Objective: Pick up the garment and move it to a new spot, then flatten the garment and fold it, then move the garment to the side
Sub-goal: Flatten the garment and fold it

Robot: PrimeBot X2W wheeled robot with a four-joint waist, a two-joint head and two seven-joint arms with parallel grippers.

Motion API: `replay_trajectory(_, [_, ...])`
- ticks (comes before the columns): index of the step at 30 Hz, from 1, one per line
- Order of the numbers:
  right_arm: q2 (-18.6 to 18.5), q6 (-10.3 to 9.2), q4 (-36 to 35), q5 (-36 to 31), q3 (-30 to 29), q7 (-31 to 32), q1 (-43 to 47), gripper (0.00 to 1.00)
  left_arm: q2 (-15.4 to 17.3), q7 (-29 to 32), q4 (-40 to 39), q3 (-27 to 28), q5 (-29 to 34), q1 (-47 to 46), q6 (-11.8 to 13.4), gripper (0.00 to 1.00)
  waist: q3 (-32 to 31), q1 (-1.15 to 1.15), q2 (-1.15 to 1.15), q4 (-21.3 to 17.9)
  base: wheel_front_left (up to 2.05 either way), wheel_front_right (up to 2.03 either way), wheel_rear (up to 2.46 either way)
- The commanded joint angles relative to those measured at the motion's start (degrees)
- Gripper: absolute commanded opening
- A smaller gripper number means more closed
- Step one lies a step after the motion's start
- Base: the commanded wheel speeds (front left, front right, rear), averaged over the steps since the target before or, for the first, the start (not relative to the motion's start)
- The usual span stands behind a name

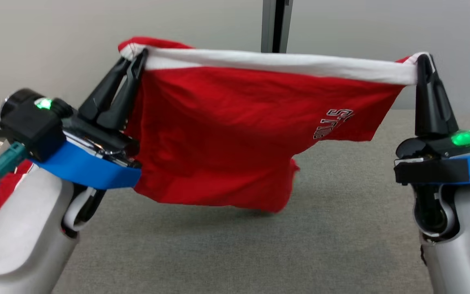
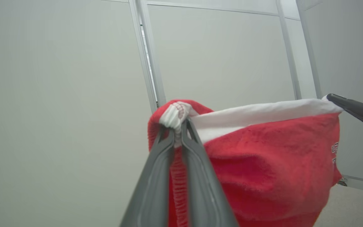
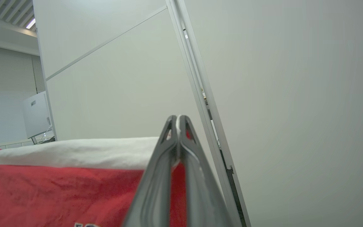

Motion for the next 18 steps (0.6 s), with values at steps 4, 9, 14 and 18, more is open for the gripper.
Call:
replay_trajectory(4, [-1.52, 0.0, -2.09, 0.66, -0.72, 4.39, -3.66, 0.0, 2.03, 2.31, 0.13, -0.91, -4.87, -5.16, -0.09, 0.0, 2.67, 0.01, 0.0, -1.66, 0.0, 0.0, 0.0])
replay_trajectory(9, [-0.88, 0.0, 2.1, -0.97, -1.69, 5.56, -9.76, 0.0, 1.06, 2.31, 5.02, -2.03, -8.12, -10.31, -0.09, 0.0, 7.92, 0.01, 0.0, -3.18, 0.0, 0.0, 0.0])
replay_trajectory(14, [-1.17, 0.0, 8.29, -4.79, -1.13, 2.32, -21.77, 0.0, -2.46, -0.08, 11.27, -2.67, -7.89, -20.08, -0.09, 0.0, 12.5, 0.01, 0.0, -4.18, 0.0, 0.0, 0.0])
replay_trajectory(18, [-0.63, 0.0, 11.85, -6.11, -2.86, 0.41, -29.95, 0.0, -5.05, -1.03, 13.31, -2.2, -6.03, -26.47, -0.09, 0.0, 14.18, 0.01, 0.0, -4.47, 0.0, 0.0, 0.0])
